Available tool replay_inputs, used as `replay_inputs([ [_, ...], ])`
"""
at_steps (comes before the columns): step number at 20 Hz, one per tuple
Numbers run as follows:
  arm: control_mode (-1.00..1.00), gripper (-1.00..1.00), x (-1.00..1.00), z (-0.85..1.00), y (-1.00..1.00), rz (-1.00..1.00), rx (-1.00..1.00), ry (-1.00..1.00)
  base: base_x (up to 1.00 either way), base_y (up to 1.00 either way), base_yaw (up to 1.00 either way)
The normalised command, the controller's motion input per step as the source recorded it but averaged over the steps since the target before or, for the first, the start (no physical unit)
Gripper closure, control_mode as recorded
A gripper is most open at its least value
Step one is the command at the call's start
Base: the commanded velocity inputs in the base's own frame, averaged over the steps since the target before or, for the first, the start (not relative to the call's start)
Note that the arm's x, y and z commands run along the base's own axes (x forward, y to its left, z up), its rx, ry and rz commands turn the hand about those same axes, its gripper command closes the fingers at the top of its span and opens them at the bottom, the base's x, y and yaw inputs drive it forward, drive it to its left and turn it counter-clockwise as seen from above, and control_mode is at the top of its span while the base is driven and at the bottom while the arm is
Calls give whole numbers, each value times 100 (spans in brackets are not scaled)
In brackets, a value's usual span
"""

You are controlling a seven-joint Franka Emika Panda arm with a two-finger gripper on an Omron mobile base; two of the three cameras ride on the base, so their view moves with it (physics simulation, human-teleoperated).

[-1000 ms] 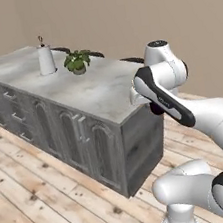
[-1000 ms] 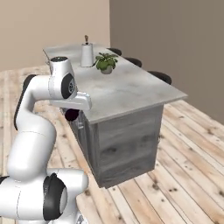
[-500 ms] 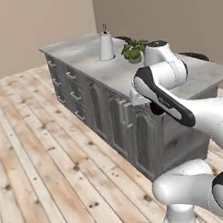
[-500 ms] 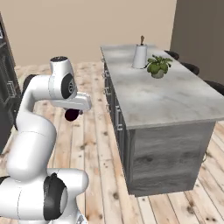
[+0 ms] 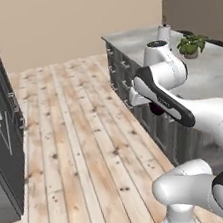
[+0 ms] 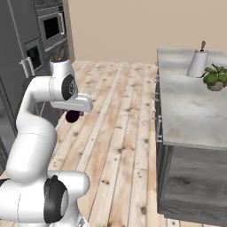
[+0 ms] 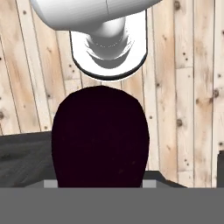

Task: Turn on the sink faucet. Then move the eggplant from the counter to the sink. Turn off the sink. Move the vegetable from the sink to the pot next to the stove. Finally move the pot to the front right burner.

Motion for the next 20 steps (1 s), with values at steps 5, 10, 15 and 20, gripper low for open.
replay_inputs([
  [5,100,100,0,0,0,0,0,0,-24,20,52],
  [10,100,100,0,0,0,0,0,0,-22,21,52],
  [15,100,100,0,0,0,0,0,0,-21,23,52],
  [20,100,100,0,0,0,0,0,0,-20,22,52],
])
